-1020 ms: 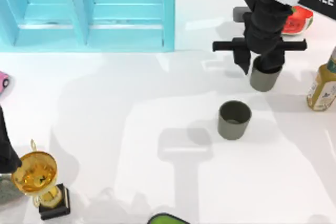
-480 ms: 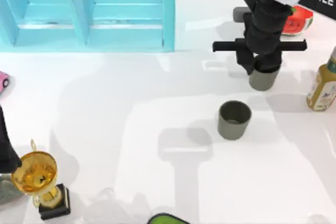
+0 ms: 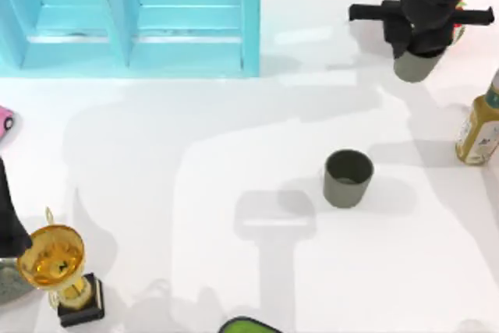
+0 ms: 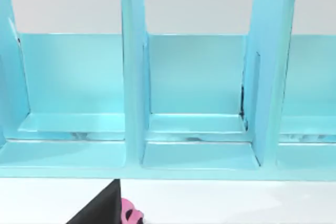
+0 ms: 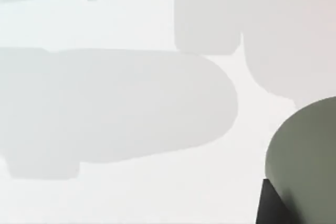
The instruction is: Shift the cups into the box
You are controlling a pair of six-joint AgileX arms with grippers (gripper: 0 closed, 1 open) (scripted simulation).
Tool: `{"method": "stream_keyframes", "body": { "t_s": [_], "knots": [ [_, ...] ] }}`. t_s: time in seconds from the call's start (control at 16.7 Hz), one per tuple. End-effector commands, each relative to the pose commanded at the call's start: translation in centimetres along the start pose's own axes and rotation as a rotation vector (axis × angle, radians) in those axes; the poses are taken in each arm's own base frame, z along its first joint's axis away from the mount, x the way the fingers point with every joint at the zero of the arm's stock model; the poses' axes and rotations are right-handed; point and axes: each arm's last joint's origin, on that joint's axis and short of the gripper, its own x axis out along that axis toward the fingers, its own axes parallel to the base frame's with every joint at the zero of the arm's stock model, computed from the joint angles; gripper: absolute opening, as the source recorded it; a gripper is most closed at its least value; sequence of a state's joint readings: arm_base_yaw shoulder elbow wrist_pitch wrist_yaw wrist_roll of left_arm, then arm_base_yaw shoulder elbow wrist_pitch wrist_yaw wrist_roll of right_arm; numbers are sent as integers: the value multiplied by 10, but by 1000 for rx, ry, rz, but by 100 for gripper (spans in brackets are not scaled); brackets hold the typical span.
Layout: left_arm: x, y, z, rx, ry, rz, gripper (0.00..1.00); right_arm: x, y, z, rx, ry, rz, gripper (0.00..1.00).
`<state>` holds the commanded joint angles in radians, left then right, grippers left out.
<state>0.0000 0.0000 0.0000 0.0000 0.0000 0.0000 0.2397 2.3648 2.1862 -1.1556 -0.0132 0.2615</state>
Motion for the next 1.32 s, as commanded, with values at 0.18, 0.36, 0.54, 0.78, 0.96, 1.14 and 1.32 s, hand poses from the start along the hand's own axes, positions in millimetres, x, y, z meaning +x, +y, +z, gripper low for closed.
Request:
{"method": "stream_keyframes", "body": {
  "t_s": [0.18,0.36,0.54,0.78,0.96,1.14,1.32],
  "knots": [
    [0,0,0,0,0,0,100,-31,-29,-1,-3,33,-20,0],
    [0,0,0,0,0,0,100,-43,-50,-8,-1,101,-62,0],
    [0,0,0,0,0,0,100,-42,-55,-10,1,125,-77,0],
    [0,0,0,0,0,0,100,-46,-58,-7,13,98,-73,0],
    [0,0,0,0,0,0,100,-80,-100,-5,114,-21,-77,0],
    [0,0,0,0,0,0,100,-119,-169,-27,234,-92,-118,0],
    [0,0,0,0,0,0,100,-139,-228,-78,278,-39,-163,0]
  ]
}}
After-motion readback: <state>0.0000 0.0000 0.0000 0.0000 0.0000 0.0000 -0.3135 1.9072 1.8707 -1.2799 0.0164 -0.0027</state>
